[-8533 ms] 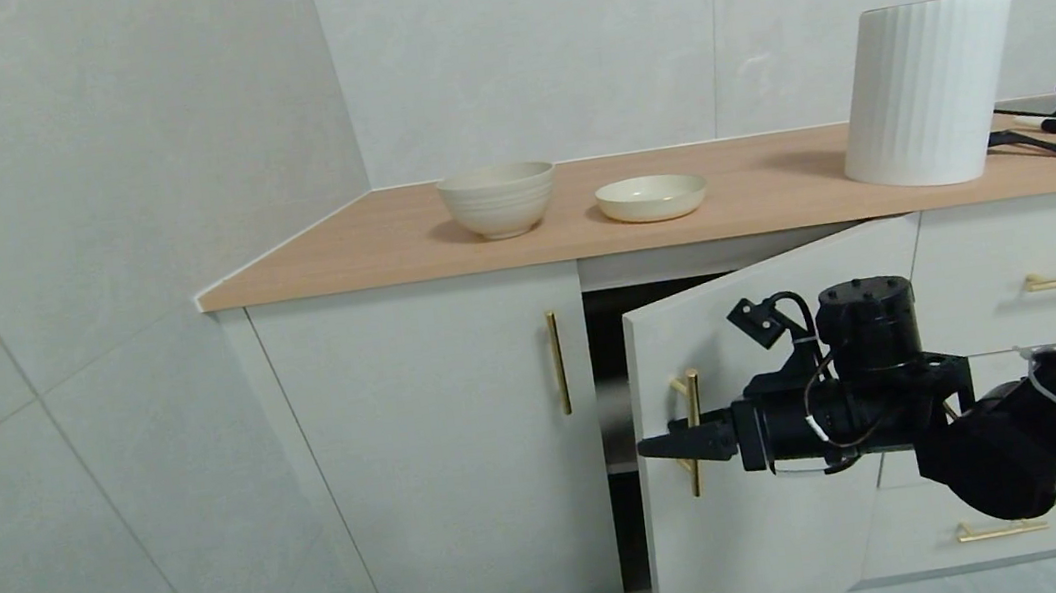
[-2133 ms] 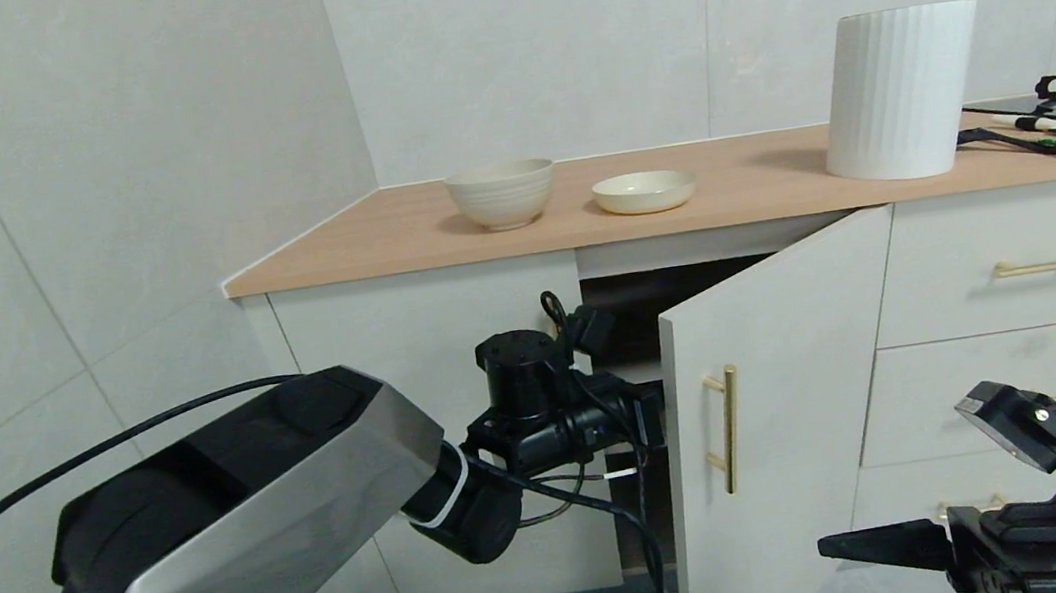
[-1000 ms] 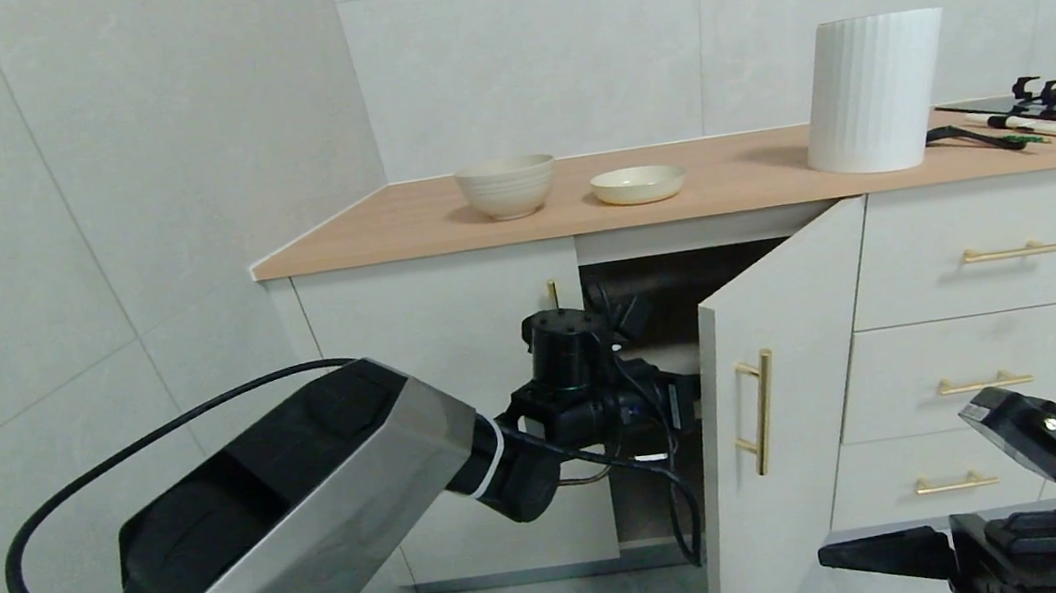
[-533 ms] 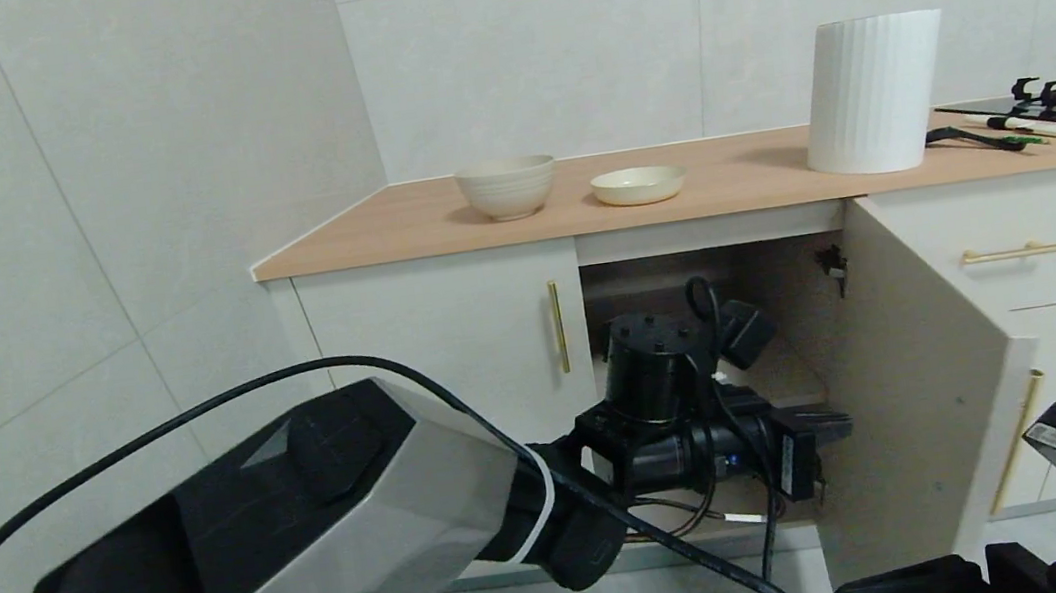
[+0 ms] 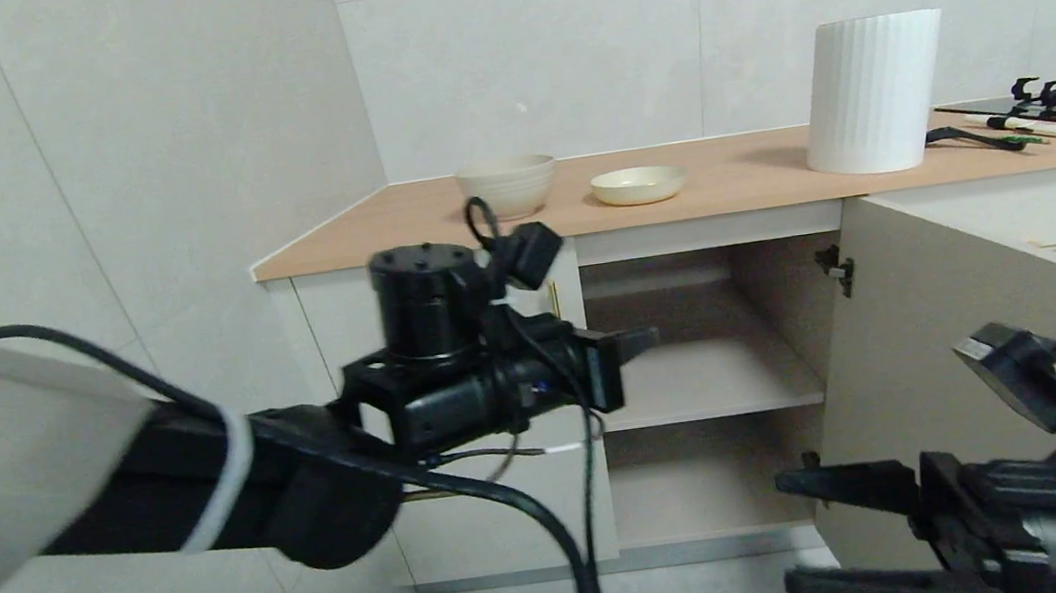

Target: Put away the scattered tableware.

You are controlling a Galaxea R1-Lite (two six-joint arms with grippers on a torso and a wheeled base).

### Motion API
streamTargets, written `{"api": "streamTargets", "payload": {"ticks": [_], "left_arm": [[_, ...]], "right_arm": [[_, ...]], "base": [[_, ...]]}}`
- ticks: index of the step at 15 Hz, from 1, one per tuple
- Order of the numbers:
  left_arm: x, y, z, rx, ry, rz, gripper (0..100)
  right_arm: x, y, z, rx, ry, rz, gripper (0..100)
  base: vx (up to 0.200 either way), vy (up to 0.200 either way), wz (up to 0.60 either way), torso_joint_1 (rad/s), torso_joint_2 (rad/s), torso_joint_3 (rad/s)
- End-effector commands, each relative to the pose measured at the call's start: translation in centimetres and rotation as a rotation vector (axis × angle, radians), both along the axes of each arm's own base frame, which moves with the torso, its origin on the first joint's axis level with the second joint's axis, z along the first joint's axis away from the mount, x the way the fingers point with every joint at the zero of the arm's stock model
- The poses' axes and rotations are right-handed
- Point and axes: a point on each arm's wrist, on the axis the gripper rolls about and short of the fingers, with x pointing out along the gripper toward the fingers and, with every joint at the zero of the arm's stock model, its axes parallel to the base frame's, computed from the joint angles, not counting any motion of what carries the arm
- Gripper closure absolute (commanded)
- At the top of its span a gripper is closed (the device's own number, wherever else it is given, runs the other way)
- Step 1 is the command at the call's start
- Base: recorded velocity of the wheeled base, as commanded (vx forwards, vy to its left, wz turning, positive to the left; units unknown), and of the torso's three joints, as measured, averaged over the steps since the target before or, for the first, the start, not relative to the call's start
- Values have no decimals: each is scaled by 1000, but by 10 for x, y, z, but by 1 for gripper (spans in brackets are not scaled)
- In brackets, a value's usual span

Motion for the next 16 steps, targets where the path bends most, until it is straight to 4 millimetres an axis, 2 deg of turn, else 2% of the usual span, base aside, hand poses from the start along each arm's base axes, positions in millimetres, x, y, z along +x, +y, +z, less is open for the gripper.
{"api": "streamTargets", "payload": {"ticks": [1,3,4,5,8,10,12,13,16], "left_arm": [[-57,103,60,29,35,212,100],[-86,143,74,40,62,323,100],[-95,155,76,34,52,359,100],[-105,164,77,26,41,384,100],[-136,174,69,20,31,398,100],[-136,176,66,25,40,407,100],[-123,178,68,28,55,436,100],[-117,179,70,28,54,452,0],[-112,178,68,21,71,454,0]], "right_arm": [[29,21,-6,-68,-15,-124,0],[59,35,-3,-214,-104,-417,0],[68,39,5,-238,-142,-506,0],[71,41,20,-231,-147,-503,0],[68,38,66,-291,-98,-492,0],[72,31,88,-303,-82,-511,0],[74,27,92,-310,-73,-524,0],[72,25,93,-319,-66,-522,0],[72,24,94,-312,-55,-538,0]], "base": [[0,0,0,0,0,0],[0,0,0,0,0,0],[0,0,0,0,0,0],[0,0,0,0,0,0],[0,0,0,0,0,0],[0,0,0,0,0,0],[0,0,0,0,0,0],[0,0,0,0,0,0],[0,0,0,0,0,0]]}}
